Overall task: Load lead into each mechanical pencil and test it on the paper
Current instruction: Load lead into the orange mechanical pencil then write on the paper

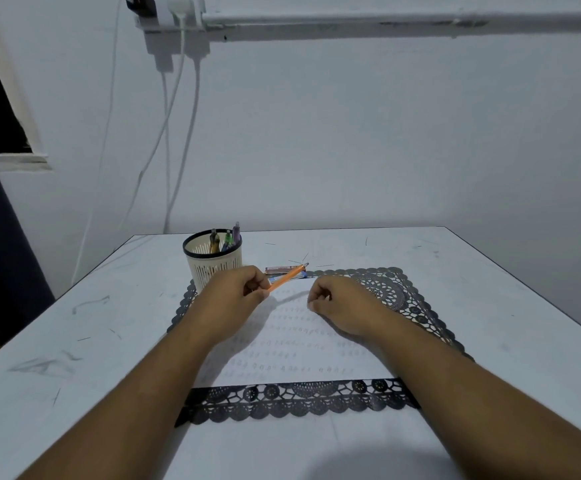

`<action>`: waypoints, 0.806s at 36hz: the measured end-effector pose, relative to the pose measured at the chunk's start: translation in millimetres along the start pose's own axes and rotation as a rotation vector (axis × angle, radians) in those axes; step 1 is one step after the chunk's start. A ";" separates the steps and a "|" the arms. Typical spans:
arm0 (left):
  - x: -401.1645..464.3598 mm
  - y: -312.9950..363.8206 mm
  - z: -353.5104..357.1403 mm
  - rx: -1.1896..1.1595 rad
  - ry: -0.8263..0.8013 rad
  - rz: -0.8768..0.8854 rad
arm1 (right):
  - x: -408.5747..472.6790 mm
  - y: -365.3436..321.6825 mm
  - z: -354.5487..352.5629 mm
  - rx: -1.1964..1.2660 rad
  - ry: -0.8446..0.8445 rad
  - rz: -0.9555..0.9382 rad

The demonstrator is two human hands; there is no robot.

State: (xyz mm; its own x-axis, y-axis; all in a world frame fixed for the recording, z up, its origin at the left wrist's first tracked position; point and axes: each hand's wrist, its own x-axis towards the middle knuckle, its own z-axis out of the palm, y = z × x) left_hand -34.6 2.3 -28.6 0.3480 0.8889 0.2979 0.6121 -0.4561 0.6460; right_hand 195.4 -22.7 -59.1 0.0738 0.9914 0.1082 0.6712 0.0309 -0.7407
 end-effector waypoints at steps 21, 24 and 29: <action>0.2 3.4 -0.7 0.036 -0.017 0.026 | -6.2 -19.4 -26.6 0.451 0.164 -0.075; 0.4 4.8 -1.7 0.043 -0.015 0.032 | -6.5 -21.0 -27.1 0.418 0.174 -0.074; 0.2 5.6 -0.9 0.055 -0.017 0.032 | -9.1 -22.3 -26.4 0.385 0.194 -0.071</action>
State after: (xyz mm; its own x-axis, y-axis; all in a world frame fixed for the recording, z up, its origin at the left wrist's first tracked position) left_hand -31.7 0.0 -24.3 0.3799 0.8731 0.3055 0.6382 -0.4865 0.5966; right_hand 199.2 -35.8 -26.0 0.1990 0.9439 0.2634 0.3584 0.1800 -0.9161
